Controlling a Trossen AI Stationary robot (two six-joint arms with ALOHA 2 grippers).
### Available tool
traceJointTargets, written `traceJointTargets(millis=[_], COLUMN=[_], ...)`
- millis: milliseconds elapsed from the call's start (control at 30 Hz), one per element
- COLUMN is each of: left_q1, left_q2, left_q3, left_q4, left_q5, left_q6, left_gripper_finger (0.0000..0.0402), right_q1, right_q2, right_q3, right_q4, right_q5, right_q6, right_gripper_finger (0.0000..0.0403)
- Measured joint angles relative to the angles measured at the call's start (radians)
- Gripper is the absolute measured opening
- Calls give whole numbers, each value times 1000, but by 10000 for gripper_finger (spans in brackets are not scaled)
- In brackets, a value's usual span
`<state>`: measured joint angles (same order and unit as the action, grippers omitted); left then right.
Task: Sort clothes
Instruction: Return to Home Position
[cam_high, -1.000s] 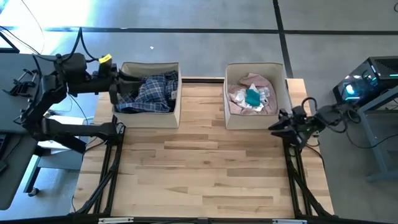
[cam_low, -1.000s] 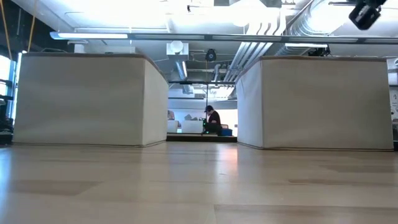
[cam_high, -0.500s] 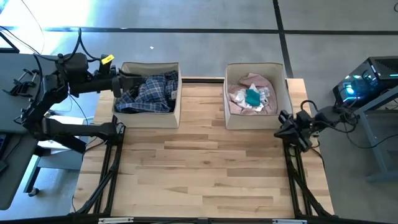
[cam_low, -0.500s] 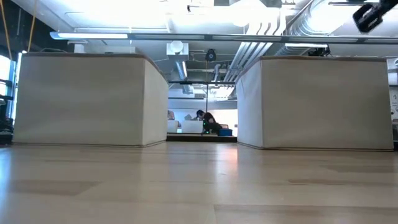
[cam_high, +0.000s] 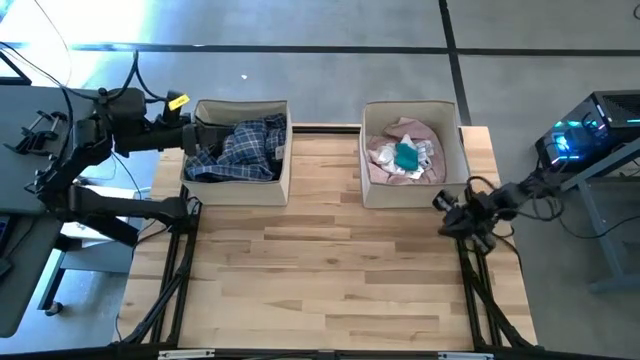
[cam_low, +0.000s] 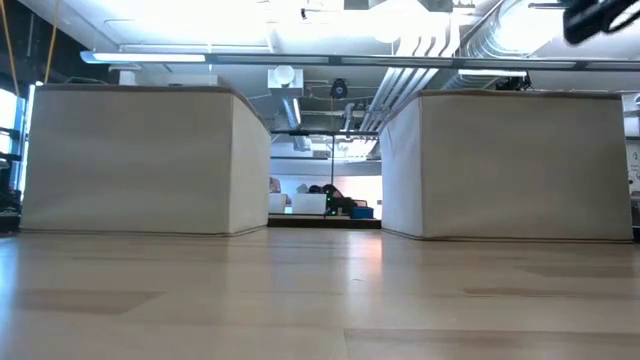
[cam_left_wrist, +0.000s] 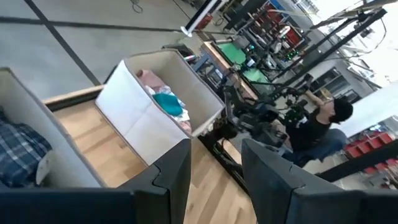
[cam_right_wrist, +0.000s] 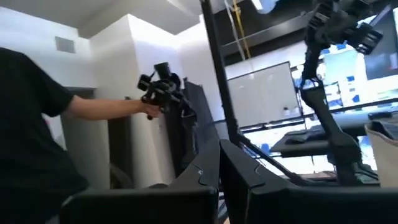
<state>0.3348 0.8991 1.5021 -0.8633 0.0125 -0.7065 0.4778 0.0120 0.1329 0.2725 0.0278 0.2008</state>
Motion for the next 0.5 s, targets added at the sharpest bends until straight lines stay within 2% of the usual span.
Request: traceJointTargets(millis=[133, 300, 500], left_q1=[-34, -72, -113], left_q2=[19, 49, 74], left_q3=[0, 0, 0], left_q4=[0, 0, 2], left_q5=[-23, -50, -51], left_q6=[-9, -9, -32], left_gripper_finger=[131, 131, 131], right_q1=[0, -10, -93], right_q2=[0, 1, -1], right_q3=[-87, -123, -123], right_q4=[103, 57, 19], right_q5=[12, 49, 51], right_q6=[-55, -123, -189], right_gripper_finger=[0, 0, 0])
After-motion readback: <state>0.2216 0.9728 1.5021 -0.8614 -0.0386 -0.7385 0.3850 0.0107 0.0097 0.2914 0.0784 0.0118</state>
